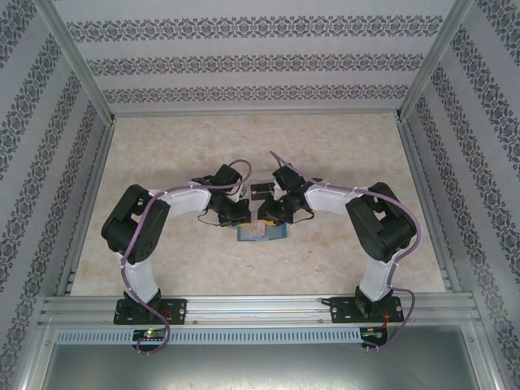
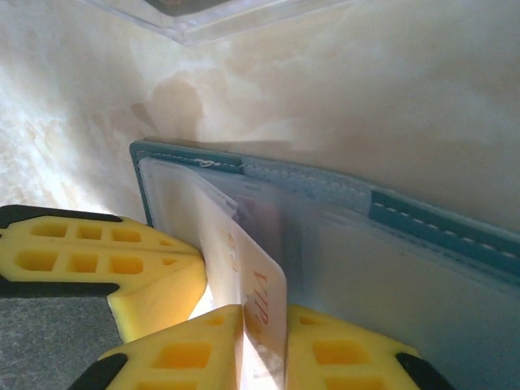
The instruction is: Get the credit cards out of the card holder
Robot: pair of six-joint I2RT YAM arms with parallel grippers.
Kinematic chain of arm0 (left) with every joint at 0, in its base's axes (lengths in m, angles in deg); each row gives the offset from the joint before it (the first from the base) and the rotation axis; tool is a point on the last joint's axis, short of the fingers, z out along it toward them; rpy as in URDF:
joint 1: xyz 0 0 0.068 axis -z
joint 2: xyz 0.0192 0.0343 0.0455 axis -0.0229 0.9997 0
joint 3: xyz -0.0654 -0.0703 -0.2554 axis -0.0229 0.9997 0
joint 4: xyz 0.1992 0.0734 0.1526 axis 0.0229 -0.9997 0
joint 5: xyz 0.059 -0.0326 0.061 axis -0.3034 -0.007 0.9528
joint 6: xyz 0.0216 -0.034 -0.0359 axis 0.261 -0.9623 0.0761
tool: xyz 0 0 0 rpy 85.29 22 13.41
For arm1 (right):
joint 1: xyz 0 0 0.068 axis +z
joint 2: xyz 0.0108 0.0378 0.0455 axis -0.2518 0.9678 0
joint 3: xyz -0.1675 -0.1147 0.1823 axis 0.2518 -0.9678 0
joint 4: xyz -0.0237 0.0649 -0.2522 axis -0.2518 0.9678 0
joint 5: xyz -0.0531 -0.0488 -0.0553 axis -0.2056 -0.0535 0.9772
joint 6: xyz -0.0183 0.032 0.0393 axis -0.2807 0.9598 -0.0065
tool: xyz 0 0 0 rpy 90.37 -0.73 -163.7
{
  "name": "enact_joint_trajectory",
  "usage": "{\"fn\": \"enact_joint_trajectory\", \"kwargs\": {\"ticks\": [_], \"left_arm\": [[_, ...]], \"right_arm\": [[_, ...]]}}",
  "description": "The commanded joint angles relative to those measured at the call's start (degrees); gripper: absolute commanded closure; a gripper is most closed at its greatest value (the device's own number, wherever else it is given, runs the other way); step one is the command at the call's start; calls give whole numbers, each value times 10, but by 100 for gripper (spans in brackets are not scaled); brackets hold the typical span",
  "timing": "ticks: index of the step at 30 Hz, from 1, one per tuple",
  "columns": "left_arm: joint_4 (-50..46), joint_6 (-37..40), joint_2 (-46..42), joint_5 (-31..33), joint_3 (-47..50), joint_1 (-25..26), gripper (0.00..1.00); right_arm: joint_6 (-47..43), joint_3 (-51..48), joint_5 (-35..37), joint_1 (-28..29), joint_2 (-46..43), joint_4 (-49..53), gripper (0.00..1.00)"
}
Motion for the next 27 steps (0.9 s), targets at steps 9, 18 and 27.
{"fn": "enact_joint_trajectory", "kwargs": {"ticks": [9,18,27], "left_arm": [[-53,15,33,36,8,5,100],[-54,14,30,37,9,5,100],[-56,14,29,37,6,5,100]], "right_arm": [[-44,9,57,-5,-21,68,88],[-102,39,136,-6,-24,163,91],[-124,54,171,-5,-29,198,91]]}}
